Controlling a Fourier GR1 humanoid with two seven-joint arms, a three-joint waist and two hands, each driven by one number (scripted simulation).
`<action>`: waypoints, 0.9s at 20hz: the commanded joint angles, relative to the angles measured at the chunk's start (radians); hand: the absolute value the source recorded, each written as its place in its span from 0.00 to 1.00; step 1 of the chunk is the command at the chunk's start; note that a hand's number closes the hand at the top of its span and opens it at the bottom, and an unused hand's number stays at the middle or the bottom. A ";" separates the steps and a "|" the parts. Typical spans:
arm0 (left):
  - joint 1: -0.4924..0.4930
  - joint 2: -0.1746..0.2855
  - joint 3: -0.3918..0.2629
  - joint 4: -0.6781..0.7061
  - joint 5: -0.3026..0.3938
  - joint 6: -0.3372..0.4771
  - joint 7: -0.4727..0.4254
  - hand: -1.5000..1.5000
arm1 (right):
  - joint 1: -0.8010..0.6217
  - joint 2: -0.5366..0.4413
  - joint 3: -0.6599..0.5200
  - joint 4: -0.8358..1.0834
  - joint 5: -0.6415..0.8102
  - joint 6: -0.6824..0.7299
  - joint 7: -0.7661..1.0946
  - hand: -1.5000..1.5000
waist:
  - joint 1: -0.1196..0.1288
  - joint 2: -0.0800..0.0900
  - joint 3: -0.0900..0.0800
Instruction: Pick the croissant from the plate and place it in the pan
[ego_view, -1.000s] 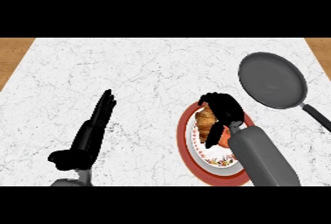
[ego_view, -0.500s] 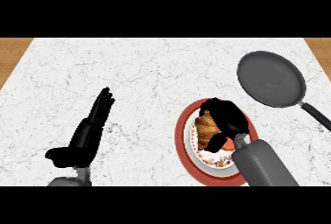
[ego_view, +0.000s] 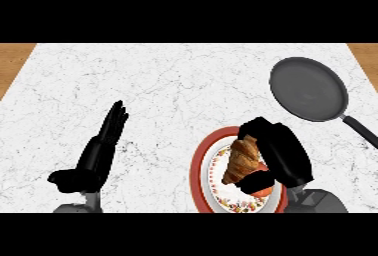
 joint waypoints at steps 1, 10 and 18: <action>-0.016 -0.021 -0.023 -0.016 -0.024 0.023 0.036 0.50 | 0.054 0.000 -0.034 -0.187 -0.013 -0.047 0.012 1.00 | -0.002 0.001 0.001; -0.056 0.011 0.041 0.052 0.009 -0.025 -0.013 0.50 | -0.034 0.067 -0.285 -0.145 -0.202 -0.054 0.064 1.00 | 0.011 0.007 0.001; -0.035 -0.008 0.032 0.092 0.002 -0.035 -0.072 0.50 | -0.160 -0.029 -0.534 0.229 -0.315 -0.196 -0.160 1.00 | 0.019 0.010 0.001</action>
